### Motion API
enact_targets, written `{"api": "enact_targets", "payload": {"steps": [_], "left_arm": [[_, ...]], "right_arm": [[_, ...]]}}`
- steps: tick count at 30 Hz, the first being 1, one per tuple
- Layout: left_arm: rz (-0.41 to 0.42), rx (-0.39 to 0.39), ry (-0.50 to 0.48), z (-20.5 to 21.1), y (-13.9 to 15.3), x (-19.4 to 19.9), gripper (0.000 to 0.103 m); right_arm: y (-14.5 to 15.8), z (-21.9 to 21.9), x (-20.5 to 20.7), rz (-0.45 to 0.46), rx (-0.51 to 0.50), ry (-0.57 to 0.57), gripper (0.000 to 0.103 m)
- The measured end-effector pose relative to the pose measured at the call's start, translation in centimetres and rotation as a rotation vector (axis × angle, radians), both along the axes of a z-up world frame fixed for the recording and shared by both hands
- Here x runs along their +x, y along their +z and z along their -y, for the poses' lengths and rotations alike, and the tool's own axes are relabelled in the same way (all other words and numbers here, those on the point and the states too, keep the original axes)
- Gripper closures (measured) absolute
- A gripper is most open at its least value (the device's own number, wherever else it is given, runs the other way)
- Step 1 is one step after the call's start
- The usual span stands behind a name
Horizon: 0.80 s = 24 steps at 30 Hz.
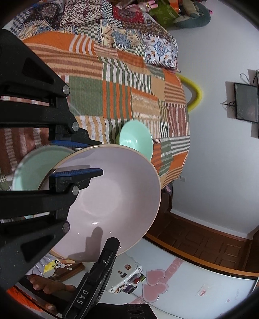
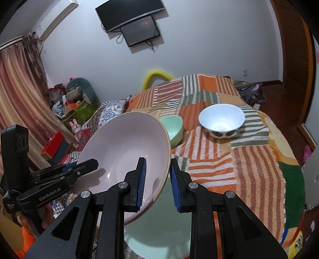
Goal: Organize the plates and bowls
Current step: 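Lift the pink bowl with both grippers and carry it over the plate stack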
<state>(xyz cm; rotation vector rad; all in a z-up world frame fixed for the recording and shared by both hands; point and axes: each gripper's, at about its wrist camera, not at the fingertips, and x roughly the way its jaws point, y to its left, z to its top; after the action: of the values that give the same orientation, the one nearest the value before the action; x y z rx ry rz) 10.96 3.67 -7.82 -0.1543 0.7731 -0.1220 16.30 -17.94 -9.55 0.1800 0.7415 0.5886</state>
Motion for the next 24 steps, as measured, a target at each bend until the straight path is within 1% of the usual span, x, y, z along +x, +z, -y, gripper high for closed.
{"api": "enact_targets", "payload": {"steps": [14, 24], "left_arm": [[-0.018, 0.018, 0.105, -4.6, -0.8, -3.9, 0.084], [-0.062, 0.012, 0.157, -7.8, -3.1, -5.4, 0.084]], "right_arm": [[-0.9, -5.2, -1.6, -0.023, -0.029, 0.111, 0.081], [-2.1, -8.8, -1.9, -0.053, -0.071, 0.179, 0.081]]}}
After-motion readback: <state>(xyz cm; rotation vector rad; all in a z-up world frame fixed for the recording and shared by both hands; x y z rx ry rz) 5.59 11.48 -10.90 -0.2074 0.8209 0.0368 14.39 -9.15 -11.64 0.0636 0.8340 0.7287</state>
